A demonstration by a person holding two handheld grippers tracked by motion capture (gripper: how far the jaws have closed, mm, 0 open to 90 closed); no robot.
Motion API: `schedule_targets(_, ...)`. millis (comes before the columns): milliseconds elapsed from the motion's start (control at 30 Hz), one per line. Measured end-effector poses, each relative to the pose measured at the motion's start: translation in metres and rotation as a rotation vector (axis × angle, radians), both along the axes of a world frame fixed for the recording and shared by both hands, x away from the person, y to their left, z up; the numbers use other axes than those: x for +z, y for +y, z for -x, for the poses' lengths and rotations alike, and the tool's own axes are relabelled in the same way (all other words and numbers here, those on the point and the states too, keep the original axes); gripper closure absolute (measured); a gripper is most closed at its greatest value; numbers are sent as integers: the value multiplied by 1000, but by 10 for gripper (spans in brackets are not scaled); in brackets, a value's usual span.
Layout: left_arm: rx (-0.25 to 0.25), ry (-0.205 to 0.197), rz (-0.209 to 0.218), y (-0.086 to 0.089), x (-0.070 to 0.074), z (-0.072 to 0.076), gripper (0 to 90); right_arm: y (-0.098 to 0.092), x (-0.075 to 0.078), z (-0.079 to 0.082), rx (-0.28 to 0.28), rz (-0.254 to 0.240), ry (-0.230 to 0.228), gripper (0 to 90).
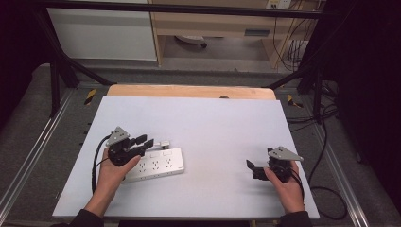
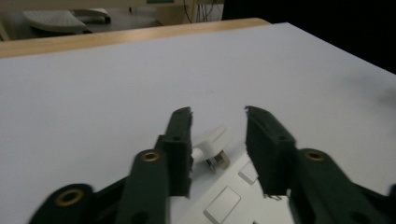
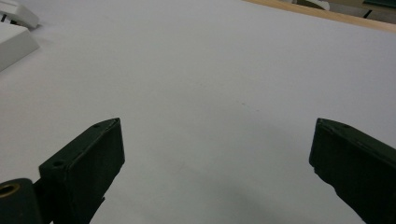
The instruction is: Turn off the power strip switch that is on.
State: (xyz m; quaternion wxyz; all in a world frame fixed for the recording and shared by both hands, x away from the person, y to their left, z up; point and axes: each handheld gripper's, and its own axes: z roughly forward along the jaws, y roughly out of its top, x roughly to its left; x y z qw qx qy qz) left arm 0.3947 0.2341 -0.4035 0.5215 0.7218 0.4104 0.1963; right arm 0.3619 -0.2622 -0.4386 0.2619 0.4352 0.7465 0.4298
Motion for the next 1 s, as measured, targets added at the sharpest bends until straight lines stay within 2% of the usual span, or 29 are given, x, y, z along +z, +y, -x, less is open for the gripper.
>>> schedule_targets(67, 13, 2, 14, 1, 2, 0, 428, 1, 0, 0, 1, 2, 0, 38)
schedule_targets(167, 39, -22, 26, 2, 5, 1, 307, 1, 0, 0, 1, 6, -2, 37)
schedule_targets(267, 59, -17, 34, 1, 9, 1, 161, 1, 0, 0, 0, 7, -1, 37)
schedule_targets(400, 65, -44, 65, 3, 15, 4, 68, 0, 0, 0, -1, 4, 0, 37)
schedule_targets(667, 78, -71, 108, 9, 24, 11, 62, 0, 0, 0, -1, 1, 1, 36)
schedule_targets(1000, 88, -89, 114, 23, 36, 21, 58, 1, 0, 0, -1, 3, 1, 26)
